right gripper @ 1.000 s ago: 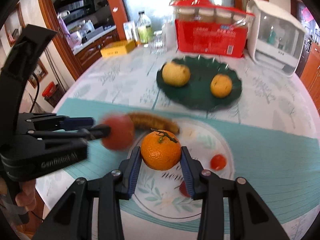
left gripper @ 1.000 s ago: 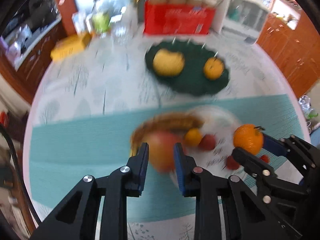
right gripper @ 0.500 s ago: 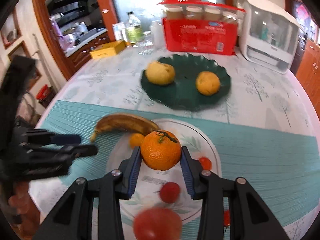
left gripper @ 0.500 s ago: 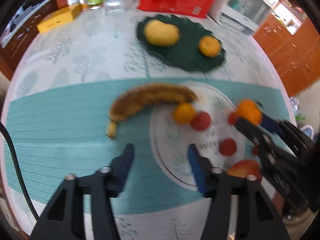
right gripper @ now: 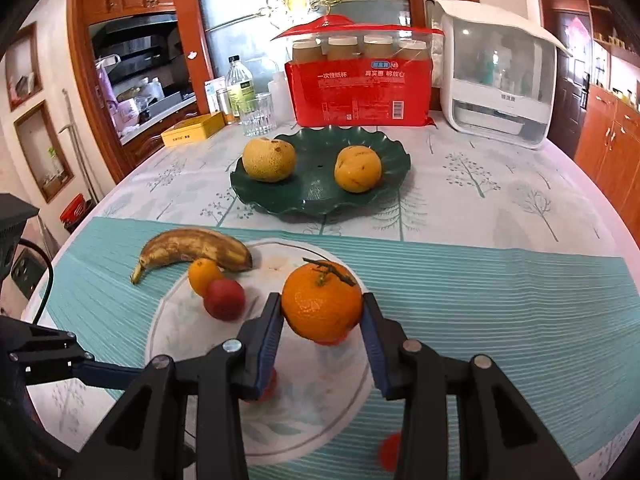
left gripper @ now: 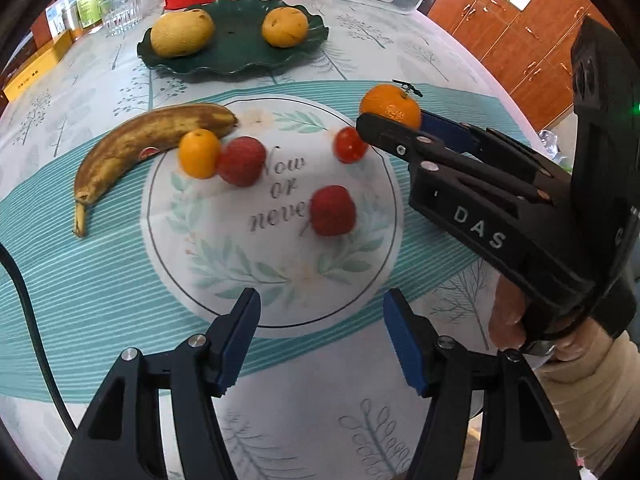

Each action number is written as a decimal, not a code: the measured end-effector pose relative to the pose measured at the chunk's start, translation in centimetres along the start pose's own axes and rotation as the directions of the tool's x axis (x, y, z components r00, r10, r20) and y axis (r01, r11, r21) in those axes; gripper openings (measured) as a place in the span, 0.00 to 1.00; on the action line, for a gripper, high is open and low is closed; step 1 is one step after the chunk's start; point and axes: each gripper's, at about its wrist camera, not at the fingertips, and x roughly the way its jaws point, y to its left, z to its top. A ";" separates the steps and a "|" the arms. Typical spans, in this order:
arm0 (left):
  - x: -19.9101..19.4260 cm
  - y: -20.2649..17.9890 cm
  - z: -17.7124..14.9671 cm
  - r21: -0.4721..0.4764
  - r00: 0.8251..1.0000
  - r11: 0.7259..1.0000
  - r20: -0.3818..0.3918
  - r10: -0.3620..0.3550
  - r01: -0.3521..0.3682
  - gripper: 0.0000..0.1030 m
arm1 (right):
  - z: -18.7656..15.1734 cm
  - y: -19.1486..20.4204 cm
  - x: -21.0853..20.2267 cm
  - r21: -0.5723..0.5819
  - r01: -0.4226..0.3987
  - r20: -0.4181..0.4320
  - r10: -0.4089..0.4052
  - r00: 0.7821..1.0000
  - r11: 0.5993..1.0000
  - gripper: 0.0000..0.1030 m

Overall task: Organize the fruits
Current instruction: 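Lift the apple and tangerine and carry both toward the green plate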

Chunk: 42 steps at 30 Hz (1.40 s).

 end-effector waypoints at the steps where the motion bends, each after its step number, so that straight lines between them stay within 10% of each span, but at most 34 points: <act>1: 0.0 -0.6 -0.2 -0.002 1.000 1.000 0.009 0.005 -0.005 0.61 | 0.0 -0.5 -0.4 0.008 -0.012 -0.005 0.012 1.000 1.000 0.38; 23: 9.4 -27.4 11.7 -0.172 0.990 0.984 0.127 0.068 -0.046 0.70 | 2.0 -30.1 -10.9 -0.018 0.125 -0.149 -0.126 0.981 0.992 0.38; 30: 9.7 -25.9 16.2 -0.278 0.938 0.934 0.195 0.285 -0.226 0.77 | 1.6 -34.9 -9.4 0.032 0.088 -0.153 -0.082 0.985 0.996 0.38; 38: 11.6 -21.7 14.5 -0.329 0.957 0.908 0.046 0.288 -0.257 0.86 | 0.9 -34.3 -7.1 0.027 0.007 -0.181 -0.002 0.983 1.000 0.38; 42: 12.1 -20.2 13.8 -0.361 0.952 0.892 0.030 0.303 -0.272 0.66 | 0.6 -33.2 -6.4 0.022 -0.020 -0.194 0.024 0.981 1.000 0.38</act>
